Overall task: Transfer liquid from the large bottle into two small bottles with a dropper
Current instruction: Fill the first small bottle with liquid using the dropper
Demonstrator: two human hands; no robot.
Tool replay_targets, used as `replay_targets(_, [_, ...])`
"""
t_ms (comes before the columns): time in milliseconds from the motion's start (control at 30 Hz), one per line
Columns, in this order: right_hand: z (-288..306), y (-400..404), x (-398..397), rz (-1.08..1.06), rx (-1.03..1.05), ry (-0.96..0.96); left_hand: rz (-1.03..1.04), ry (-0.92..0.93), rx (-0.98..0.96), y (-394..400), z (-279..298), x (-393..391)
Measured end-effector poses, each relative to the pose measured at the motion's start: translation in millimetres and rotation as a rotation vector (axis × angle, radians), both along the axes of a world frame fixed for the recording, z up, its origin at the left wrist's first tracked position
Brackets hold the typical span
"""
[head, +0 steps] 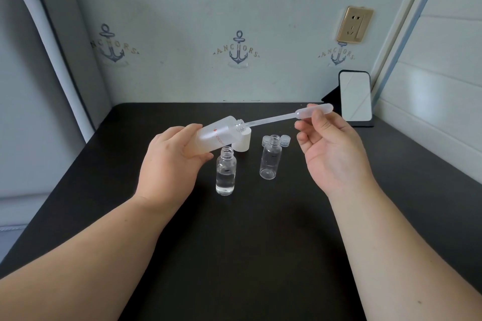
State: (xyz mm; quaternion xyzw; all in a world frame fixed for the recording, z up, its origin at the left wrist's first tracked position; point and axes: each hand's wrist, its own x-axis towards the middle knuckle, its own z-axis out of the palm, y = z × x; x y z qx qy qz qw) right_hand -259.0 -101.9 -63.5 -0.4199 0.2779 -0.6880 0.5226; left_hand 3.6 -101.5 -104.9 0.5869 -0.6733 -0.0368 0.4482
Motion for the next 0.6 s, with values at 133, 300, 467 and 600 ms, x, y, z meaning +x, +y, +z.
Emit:
replay_targets(133, [0,-2,-6,-0.016,0.022,-0.114,0.008,0.029,0.014,0,0,1])
replay_targets(300, [-1,-6,-16,-0.072,0.039,-0.225,0.019,0.091,0.04,0,0,1])
replay_targets(467, [2,-5,-20,-0.09,0.061,-0.323,0.031,0.168,0.08,-1,1,3])
replay_targets(600, [3,-4,-20,-0.087,0.073,-0.353,0.044,0.252,0.116,-1,1,3])
